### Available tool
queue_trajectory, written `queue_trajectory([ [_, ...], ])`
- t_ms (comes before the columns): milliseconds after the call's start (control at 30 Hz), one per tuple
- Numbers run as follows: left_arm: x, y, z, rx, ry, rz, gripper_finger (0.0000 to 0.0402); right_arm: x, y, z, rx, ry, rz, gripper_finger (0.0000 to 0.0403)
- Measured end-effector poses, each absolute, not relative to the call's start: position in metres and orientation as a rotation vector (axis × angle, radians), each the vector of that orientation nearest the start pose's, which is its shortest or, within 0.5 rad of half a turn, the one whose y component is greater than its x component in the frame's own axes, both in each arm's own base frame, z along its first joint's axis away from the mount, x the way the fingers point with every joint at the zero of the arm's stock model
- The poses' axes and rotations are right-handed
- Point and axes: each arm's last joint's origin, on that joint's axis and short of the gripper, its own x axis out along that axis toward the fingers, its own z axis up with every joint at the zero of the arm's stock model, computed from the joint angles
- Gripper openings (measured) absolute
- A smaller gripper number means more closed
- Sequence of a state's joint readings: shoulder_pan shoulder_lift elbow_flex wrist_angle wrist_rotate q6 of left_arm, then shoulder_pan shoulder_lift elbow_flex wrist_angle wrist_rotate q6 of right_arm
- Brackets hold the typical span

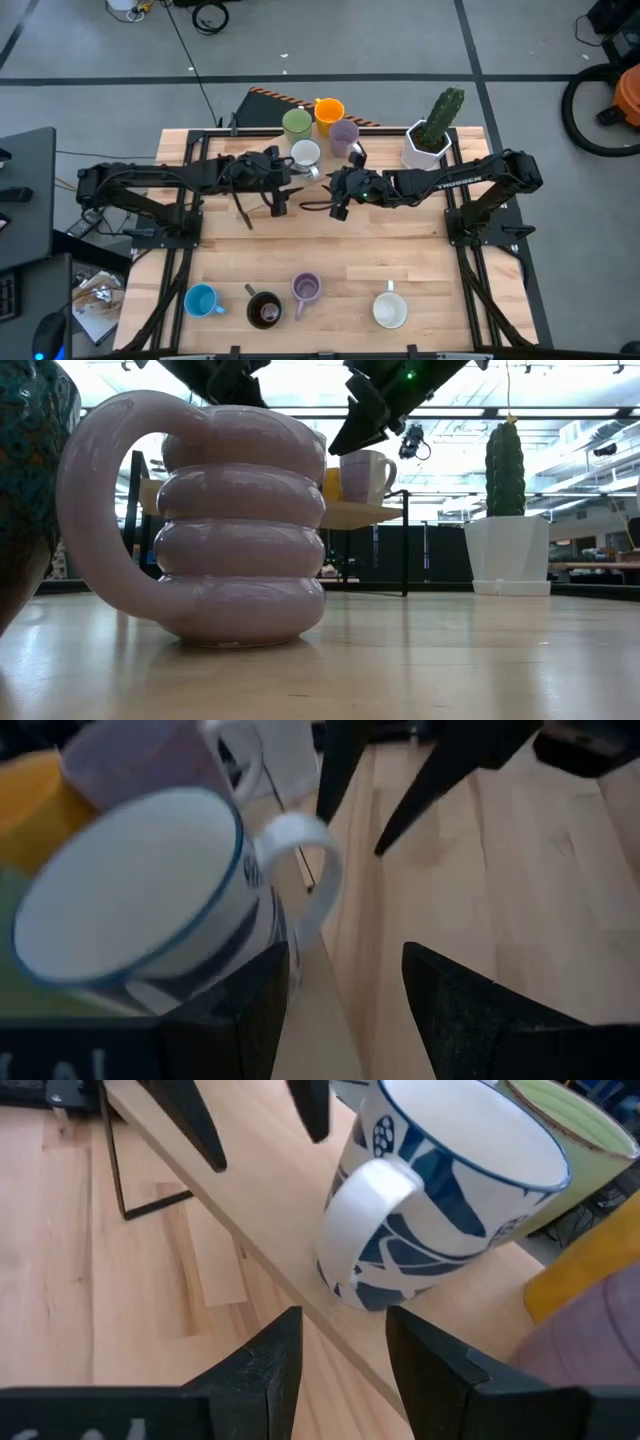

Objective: Place coffee mugs
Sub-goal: Put the blue white patterned mug on the shelf

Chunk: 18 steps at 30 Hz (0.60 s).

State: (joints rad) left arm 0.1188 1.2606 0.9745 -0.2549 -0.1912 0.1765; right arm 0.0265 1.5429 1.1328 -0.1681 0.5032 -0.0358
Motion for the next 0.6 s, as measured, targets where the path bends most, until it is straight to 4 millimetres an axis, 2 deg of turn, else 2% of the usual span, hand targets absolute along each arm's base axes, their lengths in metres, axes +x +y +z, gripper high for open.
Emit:
queue_trajectory([
  [233,0.275,0.039,0.280,0.109,0.649,0.278,0.0203,0.339,-0.004,0.274,-0.183,0.572,-0.453,0.0151],
  [600,0.287,0.049,0.263,0.086,0.691,0.414,0.0203,0.340,-0.004,0.274,-0.194,0.570,-0.450,0.0151],
])
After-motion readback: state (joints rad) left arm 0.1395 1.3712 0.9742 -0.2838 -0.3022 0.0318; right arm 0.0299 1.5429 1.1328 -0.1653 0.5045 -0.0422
